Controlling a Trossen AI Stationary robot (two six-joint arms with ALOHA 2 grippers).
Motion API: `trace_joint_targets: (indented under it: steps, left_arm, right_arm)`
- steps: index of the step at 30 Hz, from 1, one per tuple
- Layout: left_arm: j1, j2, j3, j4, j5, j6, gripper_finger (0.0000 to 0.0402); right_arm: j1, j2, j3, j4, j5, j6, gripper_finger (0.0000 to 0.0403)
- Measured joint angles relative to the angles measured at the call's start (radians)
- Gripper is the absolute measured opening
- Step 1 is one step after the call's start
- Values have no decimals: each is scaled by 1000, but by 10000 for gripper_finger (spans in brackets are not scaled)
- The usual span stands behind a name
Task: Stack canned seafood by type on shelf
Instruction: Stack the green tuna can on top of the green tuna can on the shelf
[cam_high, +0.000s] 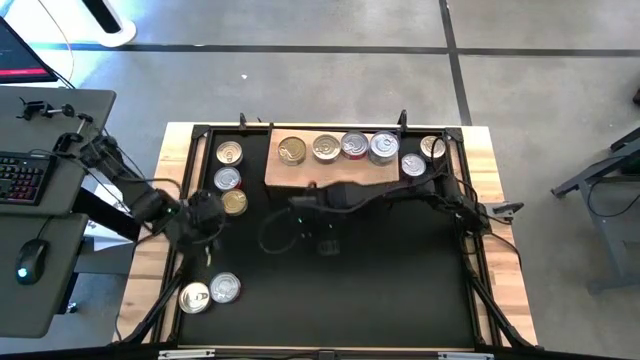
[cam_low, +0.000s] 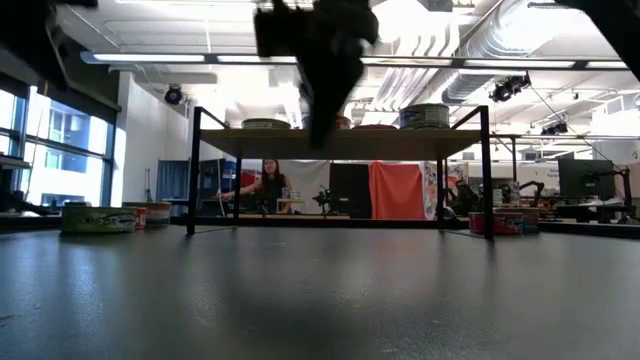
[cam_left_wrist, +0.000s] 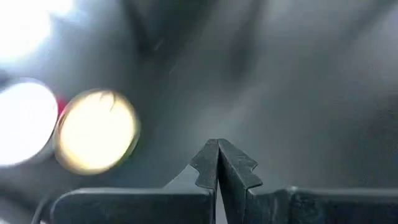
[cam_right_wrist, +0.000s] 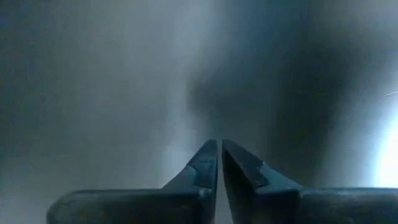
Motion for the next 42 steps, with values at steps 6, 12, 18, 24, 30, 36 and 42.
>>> trace_joint_targets:
  steps: [6,12,18,24,30,36,42]
  left_arm:
    - [288,3,-1,8,198,105,0]
    - [585,64,-96,67,396,352,0]
    - [750,148,-173,129,376,439,0]
    - [821,277,-207,216,365,450,0]
    - [818,389,-205,218,272,395,0]
    - [764,395,-208,222,222,409,0]
    - [752,395,-209,221,218,333,0]
  right_arm:
    - [56,-160,-415,282,-70,153,2]
    - [122,-380,-791,599,-22,447,0]
    - [228,-540,-1039,793,134,714,0]
    - [335,-584,-1169,906,229,879,0]
    - [434,-584,-1215,931,308,976,0]
    - [519,-584,-1216,934,399,1044,0]
    - [582,-584,-1216,931,565,1117,0]
